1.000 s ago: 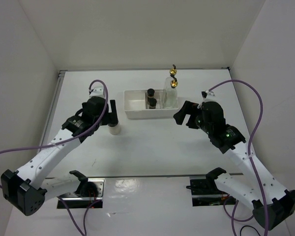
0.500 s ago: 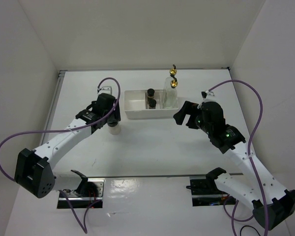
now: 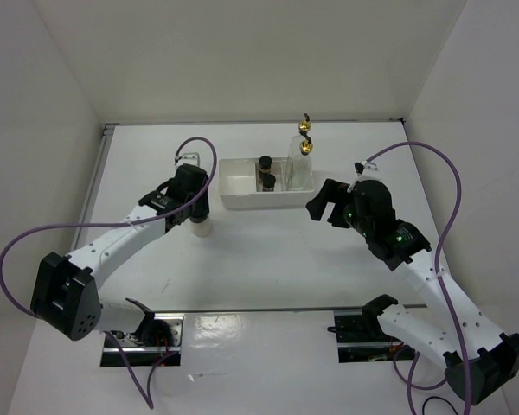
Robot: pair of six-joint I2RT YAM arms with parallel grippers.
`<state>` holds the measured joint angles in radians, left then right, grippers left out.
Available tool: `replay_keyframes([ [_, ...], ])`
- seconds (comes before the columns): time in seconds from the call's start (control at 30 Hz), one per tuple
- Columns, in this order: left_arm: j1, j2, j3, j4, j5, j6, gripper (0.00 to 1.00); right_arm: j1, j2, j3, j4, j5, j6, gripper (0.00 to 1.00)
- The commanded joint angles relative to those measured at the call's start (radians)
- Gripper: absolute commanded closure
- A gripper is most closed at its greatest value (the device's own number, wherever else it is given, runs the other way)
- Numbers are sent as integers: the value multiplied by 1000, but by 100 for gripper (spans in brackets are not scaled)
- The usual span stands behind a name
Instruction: Organize the condiment bottles
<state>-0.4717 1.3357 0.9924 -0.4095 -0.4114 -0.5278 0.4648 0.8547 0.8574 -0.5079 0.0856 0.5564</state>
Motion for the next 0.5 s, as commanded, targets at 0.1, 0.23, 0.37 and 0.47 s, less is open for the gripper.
replay_keyframes([
  [0.1, 5, 25, 6, 21, -3, -15, 50, 8, -16, 15, 25, 29, -13, 2],
  [0.23, 5, 25, 6, 21, -3, -15, 54, 8, -16, 15, 34, 29, -13, 2],
  [0.37, 5, 25, 6, 21, -3, -15, 62, 8, -16, 15, 34, 29, -13, 2],
  [0.47, 5, 25, 6, 21, -3, -15, 70, 8, -16, 15, 34, 29, -13, 2],
])
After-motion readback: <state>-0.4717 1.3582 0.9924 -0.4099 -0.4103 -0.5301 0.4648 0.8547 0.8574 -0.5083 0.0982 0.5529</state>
